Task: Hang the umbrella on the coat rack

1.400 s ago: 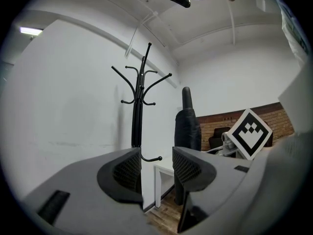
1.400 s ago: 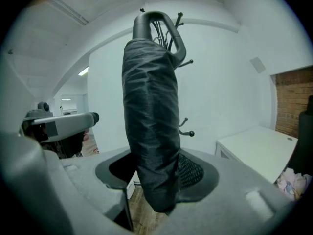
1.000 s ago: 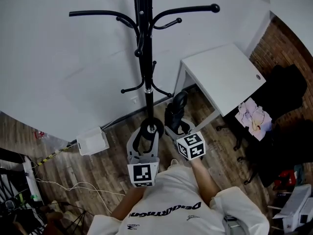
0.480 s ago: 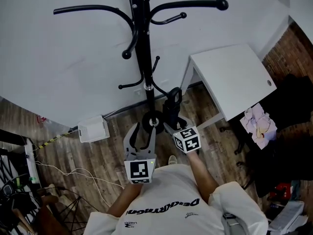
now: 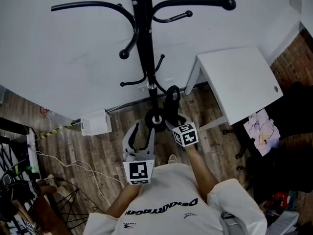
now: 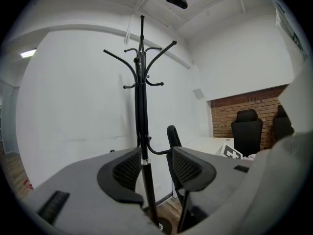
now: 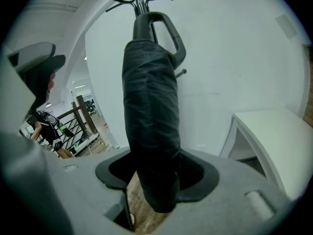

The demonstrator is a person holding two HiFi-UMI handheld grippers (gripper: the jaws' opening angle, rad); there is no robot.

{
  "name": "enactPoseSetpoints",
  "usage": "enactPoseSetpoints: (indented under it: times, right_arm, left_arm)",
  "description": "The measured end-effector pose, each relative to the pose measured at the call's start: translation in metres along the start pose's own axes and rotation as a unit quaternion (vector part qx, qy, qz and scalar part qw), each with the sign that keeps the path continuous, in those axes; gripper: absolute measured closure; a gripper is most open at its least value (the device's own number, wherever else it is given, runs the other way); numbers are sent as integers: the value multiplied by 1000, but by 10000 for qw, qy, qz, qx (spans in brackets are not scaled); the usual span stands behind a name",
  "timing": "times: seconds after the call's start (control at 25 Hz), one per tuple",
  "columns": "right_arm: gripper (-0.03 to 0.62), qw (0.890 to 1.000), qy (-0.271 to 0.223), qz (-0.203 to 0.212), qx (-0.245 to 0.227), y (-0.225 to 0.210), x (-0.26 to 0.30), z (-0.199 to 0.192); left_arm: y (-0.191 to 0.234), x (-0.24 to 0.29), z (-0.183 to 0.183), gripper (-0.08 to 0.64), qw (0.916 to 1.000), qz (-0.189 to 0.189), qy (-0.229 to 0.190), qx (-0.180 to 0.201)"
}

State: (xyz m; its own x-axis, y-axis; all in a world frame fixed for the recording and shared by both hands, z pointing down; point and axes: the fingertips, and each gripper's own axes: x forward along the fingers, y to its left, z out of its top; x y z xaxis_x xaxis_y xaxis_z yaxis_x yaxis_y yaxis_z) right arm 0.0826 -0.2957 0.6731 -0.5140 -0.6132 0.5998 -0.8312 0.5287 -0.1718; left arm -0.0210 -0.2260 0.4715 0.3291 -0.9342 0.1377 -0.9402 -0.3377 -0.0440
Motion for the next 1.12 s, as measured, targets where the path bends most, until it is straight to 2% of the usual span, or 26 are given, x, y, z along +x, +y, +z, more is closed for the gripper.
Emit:
enactPoseSetpoints:
  times: [0.16,0.64,1.12]
  right_arm:
    - [357,9998,114,101,85,-5,13,-10]
    - [357,9983,474,292,-179,-2,45,-22]
    - [356,9962,819,270,-97,-4,79,-44]
  left_arm:
    - [2,0,-4,367,10000,83,55,2]
    - [5,-2,-11,367,9996,225,149,45]
    - [11,-9,-13,367,9992,357,197,47]
